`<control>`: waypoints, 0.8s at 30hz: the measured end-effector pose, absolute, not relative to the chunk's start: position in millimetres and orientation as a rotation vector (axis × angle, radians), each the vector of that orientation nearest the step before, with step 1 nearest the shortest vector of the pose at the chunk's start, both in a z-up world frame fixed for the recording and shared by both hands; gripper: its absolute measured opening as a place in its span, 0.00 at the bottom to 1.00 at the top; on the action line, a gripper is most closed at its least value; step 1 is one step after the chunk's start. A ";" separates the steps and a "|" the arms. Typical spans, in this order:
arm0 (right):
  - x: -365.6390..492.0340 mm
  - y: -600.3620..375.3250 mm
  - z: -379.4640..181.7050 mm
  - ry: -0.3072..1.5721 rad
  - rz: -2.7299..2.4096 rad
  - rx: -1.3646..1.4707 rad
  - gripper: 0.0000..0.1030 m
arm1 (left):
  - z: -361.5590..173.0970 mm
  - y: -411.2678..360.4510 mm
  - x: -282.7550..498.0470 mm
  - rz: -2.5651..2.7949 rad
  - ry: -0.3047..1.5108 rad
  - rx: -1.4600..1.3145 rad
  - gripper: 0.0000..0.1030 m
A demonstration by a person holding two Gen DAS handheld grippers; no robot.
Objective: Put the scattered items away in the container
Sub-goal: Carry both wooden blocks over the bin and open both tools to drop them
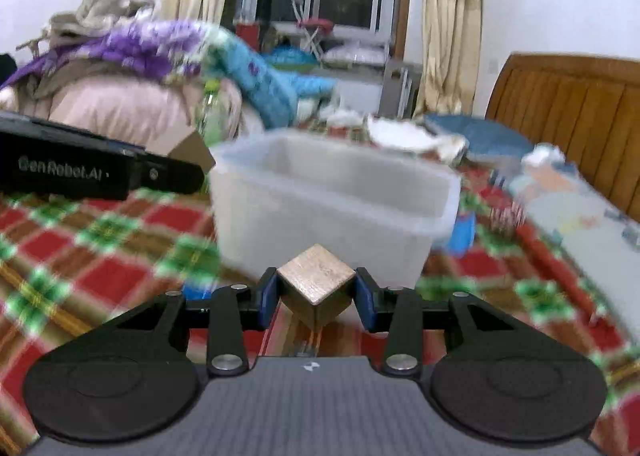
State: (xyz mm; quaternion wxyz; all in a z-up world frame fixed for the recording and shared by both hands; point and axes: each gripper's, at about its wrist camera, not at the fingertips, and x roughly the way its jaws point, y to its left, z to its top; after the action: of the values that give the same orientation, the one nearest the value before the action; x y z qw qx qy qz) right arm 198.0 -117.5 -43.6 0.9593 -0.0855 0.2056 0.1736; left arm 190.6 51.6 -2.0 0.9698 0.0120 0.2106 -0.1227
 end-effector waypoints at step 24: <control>316.5 -115.7 -41.0 0.433 0.350 -0.106 0.43 | -20.3 41.6 320.3 -0.173 0.528 -0.003 0.32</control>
State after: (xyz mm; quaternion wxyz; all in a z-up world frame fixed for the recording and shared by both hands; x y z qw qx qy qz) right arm 316.5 -115.7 -41.0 0.9601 -0.0524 0.2134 0.1729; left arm 320.3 41.6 -20.3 0.9616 -0.0017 0.2607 -0.0856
